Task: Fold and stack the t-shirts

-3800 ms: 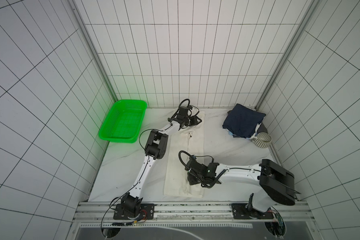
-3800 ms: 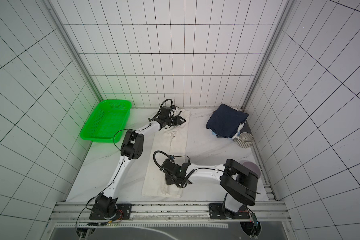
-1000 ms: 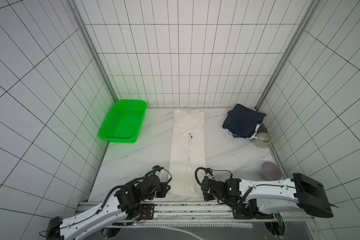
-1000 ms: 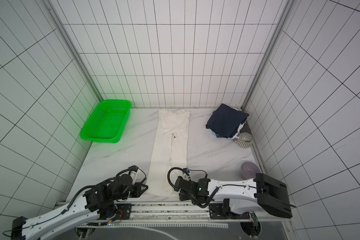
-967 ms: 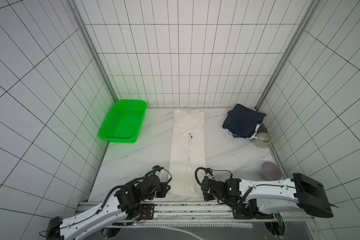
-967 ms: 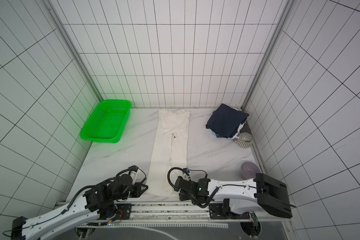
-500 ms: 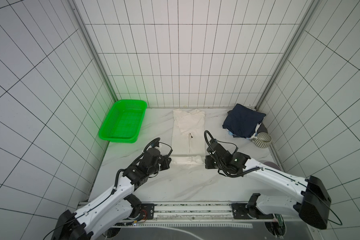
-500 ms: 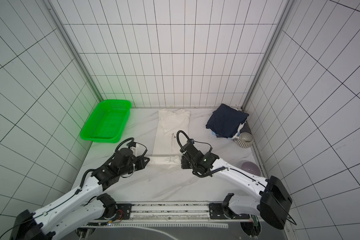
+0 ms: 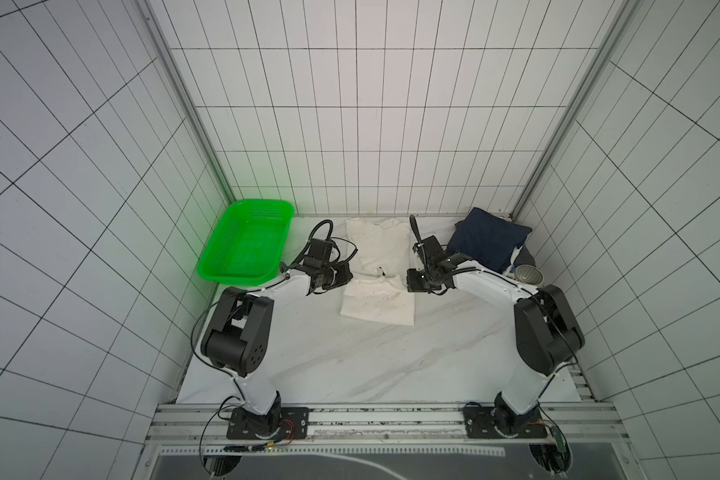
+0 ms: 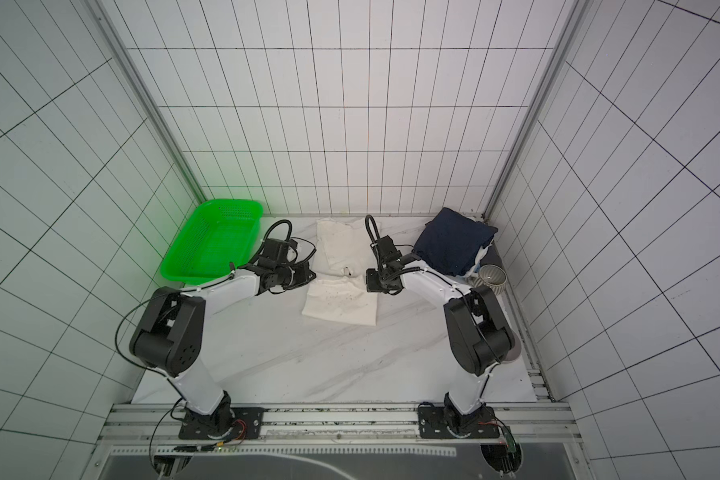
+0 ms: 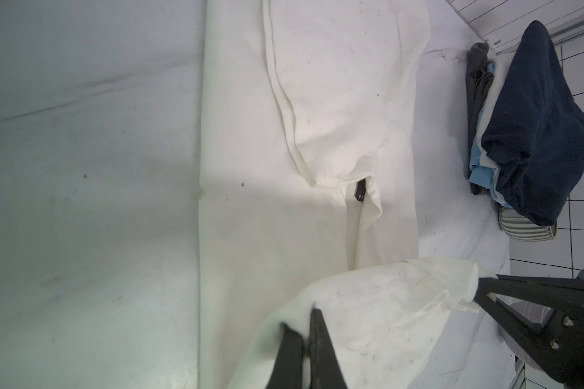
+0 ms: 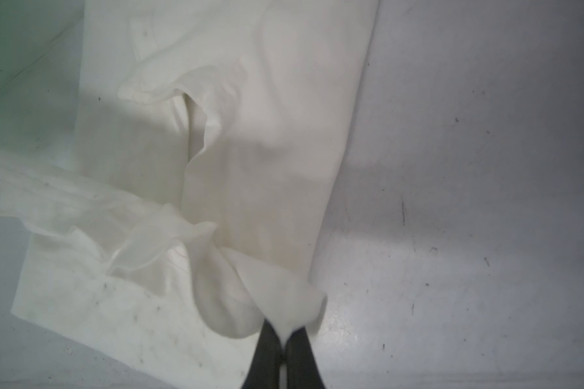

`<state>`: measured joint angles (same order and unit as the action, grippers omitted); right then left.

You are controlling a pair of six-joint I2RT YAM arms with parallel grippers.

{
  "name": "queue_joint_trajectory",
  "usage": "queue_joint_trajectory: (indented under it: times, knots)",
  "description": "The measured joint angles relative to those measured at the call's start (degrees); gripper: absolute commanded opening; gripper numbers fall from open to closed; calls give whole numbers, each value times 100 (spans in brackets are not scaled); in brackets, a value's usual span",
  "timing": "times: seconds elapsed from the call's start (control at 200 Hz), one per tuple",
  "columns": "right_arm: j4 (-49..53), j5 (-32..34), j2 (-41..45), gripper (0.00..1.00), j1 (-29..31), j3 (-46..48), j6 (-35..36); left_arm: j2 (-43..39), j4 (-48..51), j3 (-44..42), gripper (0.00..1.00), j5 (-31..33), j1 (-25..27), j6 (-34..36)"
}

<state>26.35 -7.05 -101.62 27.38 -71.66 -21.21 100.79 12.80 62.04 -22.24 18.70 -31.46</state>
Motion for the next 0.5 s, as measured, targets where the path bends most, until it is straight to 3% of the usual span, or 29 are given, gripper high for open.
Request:
queue_joint_trajectory:
  times: [0.09,0.19,0.5]
  knots:
    - [15,-247,-372,0,-219,-382,133,452,24,389,0,-164,-87,105]
    - [-2,-450,-708,11,-387,-621,223,780,33,625,0,-269,-157,177]
    - [127,-872,-1303,9,-623,-1447,413,1010,221,929,0,-448,-409,240]
